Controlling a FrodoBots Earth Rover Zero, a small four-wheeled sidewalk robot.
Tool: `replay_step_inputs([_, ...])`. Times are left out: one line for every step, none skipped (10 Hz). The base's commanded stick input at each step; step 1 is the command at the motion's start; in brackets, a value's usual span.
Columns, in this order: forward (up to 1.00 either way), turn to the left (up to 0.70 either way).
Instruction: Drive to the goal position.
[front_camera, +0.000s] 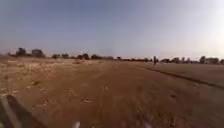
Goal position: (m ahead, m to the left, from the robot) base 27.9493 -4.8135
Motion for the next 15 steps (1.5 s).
replay_step_inputs([0.50, 0.00])
replay_step_inputs([0.50, 0.00])
replay_step_inputs([0.50, 0.00])
replay_step_inputs([0.50, 0.00])
replay_step_inputs([0.50, 0.00])
replay_step_inputs([0.50, 0.00])
replay_step_inputs([0.50, 0.00])
replay_step_inputs([0.50, 0.00])
replay_step_inputs([0.50, 0.00])
replay_step_inputs([0.50, 0.00])
replay_step_inputs([0.50, 0.00])
replay_step_inputs([0.50, 0.00])
replay_step_inputs([0.50, 0.00])
replay_step_inputs([0.50, 0.00])
replay_step_inputs([0.50, 0.00])
